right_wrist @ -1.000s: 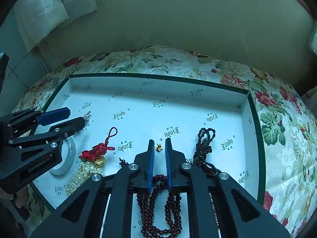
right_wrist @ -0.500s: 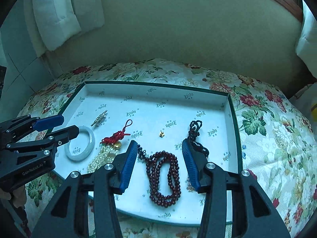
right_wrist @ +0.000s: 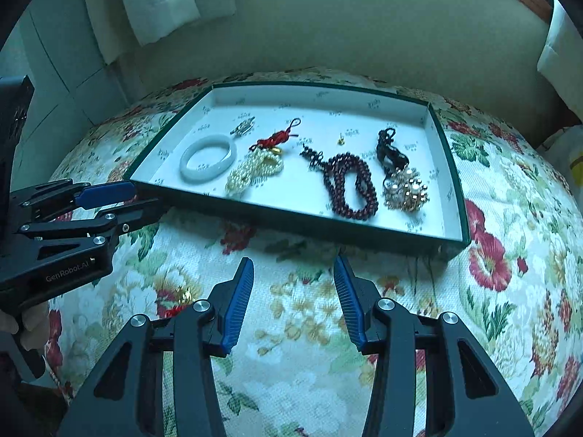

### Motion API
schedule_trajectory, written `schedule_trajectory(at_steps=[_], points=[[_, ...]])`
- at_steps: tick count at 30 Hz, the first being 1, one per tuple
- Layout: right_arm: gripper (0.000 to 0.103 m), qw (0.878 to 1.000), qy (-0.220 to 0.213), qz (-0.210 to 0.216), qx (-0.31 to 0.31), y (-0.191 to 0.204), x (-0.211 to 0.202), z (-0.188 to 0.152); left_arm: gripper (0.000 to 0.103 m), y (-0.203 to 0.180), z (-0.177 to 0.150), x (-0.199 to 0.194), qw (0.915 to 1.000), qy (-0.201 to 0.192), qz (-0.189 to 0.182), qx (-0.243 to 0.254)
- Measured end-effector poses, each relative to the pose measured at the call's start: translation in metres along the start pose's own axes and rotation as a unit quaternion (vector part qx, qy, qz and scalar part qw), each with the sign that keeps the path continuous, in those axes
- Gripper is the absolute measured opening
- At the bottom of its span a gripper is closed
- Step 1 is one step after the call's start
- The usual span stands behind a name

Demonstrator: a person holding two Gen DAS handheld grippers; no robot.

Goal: Organize jewelry
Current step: 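Move the left tool to the red flower charm and close on it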

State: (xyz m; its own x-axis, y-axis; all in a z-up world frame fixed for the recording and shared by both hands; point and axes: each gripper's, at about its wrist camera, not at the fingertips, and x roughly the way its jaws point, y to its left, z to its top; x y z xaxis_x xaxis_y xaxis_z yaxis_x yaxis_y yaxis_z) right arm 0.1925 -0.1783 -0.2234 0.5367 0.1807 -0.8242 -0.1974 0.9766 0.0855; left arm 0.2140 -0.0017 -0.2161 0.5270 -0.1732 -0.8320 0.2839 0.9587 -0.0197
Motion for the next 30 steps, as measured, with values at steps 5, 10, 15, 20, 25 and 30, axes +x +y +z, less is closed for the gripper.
schedule_trajectory(at_steps=[5, 10, 15, 20, 25, 30], points=[[0.036, 1.0, 0.017, 0.012, -0.008, 0.011, 0.0, -0.018, 0.045, 0.006, -0.024, -0.005, 0.9998, 0.016, 0.003, -0.012], [0.03, 0.999, 0.029, 0.025, -0.023, 0.025, 0.007, -0.025, 0.045, 0.011, -0.041, -0.006, 0.9992, 0.03, 0.005, -0.024], [0.027, 0.998, 0.035, 0.03, -0.035, 0.034, 0.013, -0.024, 0.045, 0.017, -0.045, -0.007, 0.9989, 0.032, 0.006, -0.033], [0.025, 0.998, 0.037, 0.031, -0.037, 0.036, 0.016, -0.024, 0.045, 0.015, -0.045, -0.008, 0.999, 0.031, 0.003, -0.031], [0.02, 0.998, 0.037, 0.029, -0.042, 0.038, 0.016, -0.025, 0.045, 0.013, -0.045, -0.007, 0.999, 0.033, 0.001, -0.031], [0.015, 0.998, 0.038, 0.026, -0.047, 0.039, 0.017, -0.025, 0.045, 0.014, -0.045, -0.006, 0.999, 0.033, 0.001, -0.031]])
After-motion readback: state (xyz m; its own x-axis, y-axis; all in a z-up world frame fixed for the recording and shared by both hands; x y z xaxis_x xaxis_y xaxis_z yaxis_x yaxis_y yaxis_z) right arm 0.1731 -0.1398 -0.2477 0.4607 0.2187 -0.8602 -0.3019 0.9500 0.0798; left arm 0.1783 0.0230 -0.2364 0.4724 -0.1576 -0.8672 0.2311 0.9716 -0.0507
